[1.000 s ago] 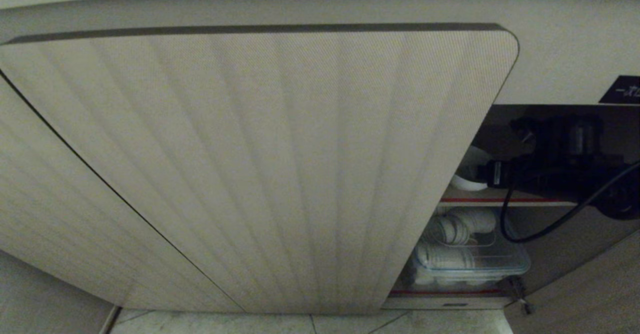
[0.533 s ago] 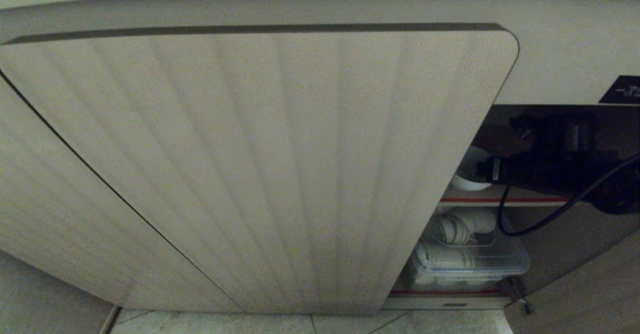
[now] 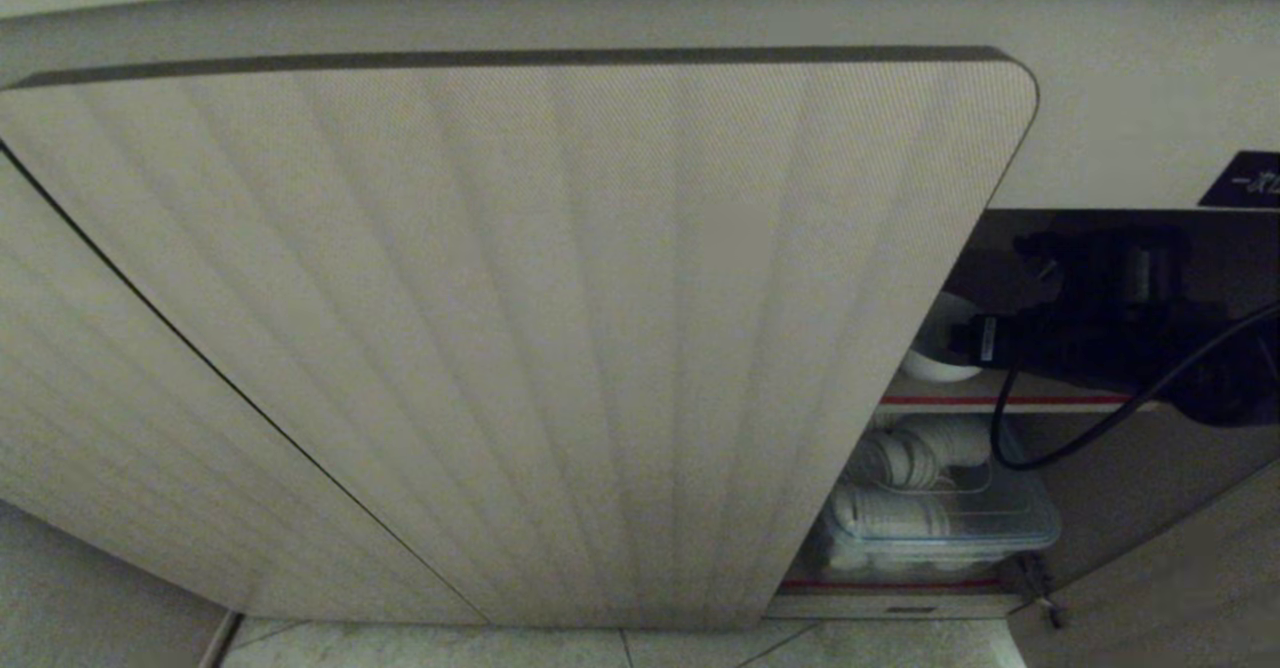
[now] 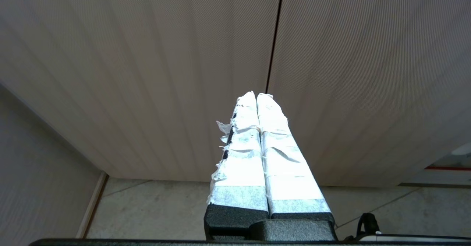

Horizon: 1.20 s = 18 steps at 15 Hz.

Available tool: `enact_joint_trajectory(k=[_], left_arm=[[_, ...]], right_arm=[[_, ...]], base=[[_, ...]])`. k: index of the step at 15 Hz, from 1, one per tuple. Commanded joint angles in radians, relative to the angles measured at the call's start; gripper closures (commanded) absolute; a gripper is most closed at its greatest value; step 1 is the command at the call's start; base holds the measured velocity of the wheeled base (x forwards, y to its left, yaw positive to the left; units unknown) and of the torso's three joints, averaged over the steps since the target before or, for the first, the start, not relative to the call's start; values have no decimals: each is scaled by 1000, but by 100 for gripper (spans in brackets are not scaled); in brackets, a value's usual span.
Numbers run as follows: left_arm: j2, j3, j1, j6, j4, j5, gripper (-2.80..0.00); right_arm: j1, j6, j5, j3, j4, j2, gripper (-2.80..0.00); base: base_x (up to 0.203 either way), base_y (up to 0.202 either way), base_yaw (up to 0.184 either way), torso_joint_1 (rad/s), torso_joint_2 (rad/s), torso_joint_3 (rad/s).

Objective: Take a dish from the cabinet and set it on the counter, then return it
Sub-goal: Take the bowl from the cabinet

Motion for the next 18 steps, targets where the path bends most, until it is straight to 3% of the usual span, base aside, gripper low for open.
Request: enact_joint_trajectory(k=[1,18], left_arm=[[0,0,0,-1,0,-1,0],[0,0,2,-1,0,0,0]], right_arm=[[0,1,1,-1,-3,4,-280],[0,-2,1,-65,53,23,-280]], base=[[0,0,0,0,0,0],[0,0,0,0,0,0]])
